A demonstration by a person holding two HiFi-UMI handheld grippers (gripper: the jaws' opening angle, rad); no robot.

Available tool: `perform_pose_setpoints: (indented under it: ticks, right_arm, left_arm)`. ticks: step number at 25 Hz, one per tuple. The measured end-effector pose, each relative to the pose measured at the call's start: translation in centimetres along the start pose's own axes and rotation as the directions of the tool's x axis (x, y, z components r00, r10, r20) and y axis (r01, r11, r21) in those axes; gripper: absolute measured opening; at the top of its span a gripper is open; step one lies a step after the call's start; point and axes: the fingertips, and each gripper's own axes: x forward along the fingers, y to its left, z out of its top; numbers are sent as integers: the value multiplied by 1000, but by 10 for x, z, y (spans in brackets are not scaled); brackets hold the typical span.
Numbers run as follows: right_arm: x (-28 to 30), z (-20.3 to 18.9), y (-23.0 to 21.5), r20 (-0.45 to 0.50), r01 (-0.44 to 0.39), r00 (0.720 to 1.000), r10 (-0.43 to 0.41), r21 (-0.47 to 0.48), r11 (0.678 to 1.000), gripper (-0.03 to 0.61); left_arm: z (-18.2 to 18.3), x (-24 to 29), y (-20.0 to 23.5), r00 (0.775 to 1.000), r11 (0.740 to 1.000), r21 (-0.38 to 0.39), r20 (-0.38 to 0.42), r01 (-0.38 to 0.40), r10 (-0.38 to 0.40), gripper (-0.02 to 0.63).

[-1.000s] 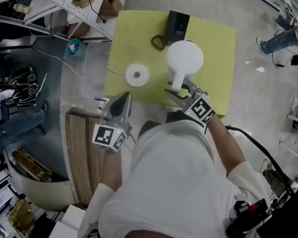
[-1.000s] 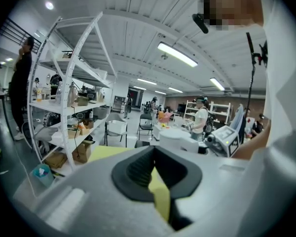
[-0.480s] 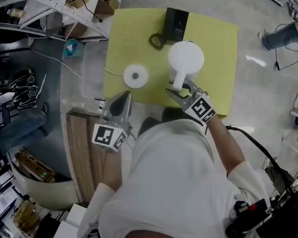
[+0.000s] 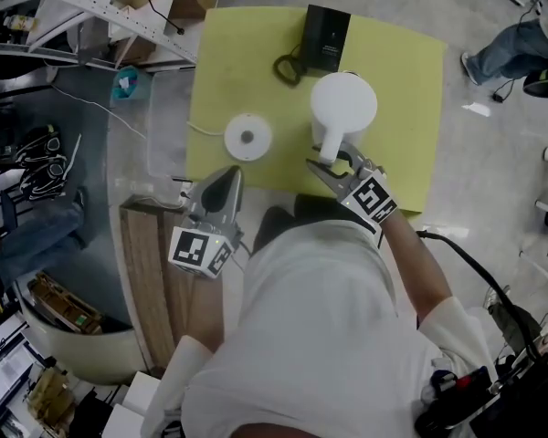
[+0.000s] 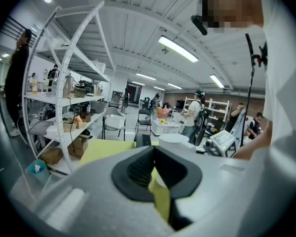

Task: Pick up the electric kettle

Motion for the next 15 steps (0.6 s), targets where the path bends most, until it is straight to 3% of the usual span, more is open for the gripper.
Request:
perform_pose_setpoints:
  ticks: [15]
  right_arm:
    - [2, -25, 12, -29, 22, 999, -23, -40, 999, 107]
  left_arm:
    - [-16, 1, -5, 1000, 1000, -6, -11, 23, -23, 4]
